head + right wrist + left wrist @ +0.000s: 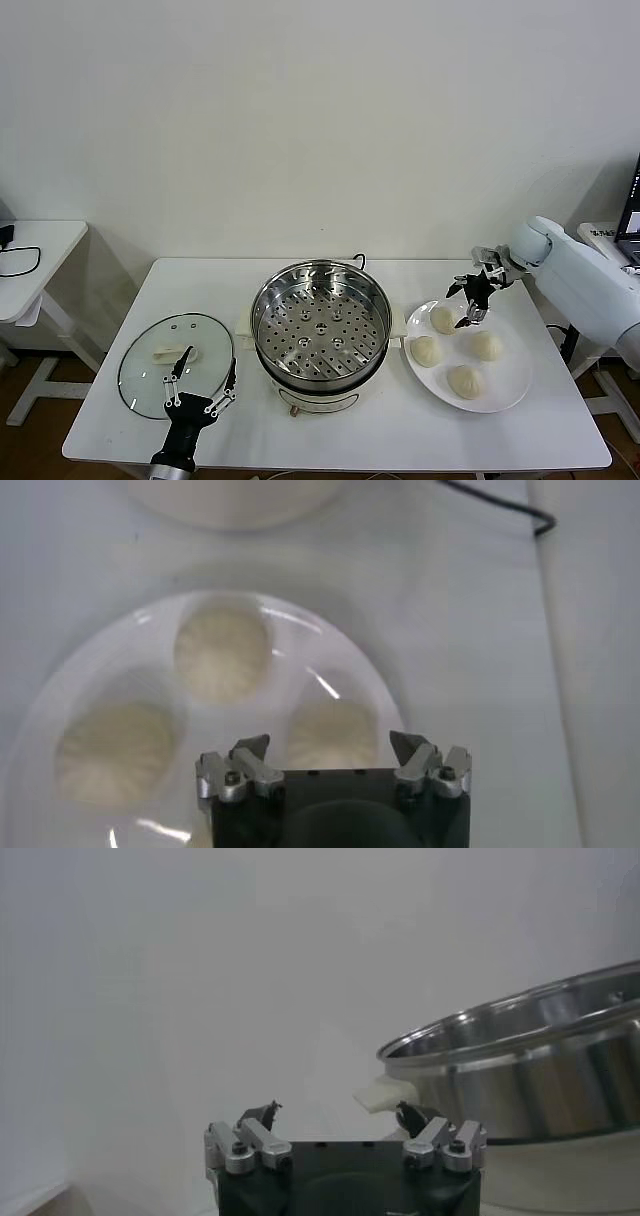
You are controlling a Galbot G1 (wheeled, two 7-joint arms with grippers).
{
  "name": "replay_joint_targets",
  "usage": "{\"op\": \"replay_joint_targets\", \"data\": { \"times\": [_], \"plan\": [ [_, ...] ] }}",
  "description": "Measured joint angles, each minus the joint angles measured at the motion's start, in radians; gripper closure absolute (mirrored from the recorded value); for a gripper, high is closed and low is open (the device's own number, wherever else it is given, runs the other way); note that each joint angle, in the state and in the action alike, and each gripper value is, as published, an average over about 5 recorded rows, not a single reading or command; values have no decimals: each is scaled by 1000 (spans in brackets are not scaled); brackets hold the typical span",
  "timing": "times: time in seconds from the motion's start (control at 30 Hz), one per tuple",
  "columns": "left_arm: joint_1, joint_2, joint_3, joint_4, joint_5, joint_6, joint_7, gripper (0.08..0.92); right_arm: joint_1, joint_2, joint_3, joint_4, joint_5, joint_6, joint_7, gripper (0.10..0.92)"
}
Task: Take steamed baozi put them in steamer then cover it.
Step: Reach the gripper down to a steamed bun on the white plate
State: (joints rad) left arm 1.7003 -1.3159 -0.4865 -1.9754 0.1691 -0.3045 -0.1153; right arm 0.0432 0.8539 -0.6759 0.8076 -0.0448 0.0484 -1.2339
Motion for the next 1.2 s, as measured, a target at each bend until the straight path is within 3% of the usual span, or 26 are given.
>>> {"op": "replay_joint_targets", "data": {
  "times": [0.63, 0.9, 1.2],
  "plan": [
    [-5, -1, -3, 10, 0, 1, -8, 177, -36, 86, -6, -88, -110, 49, 70, 210],
    [-5, -1, -4, 10, 0, 0, -9, 177, -37, 88, -13, -85, -119, 59, 82, 362],
    [-9, 1, -2, 5, 0, 2, -10, 177, 12, 55, -33, -3, -122, 100, 64, 389]
  ]
}}
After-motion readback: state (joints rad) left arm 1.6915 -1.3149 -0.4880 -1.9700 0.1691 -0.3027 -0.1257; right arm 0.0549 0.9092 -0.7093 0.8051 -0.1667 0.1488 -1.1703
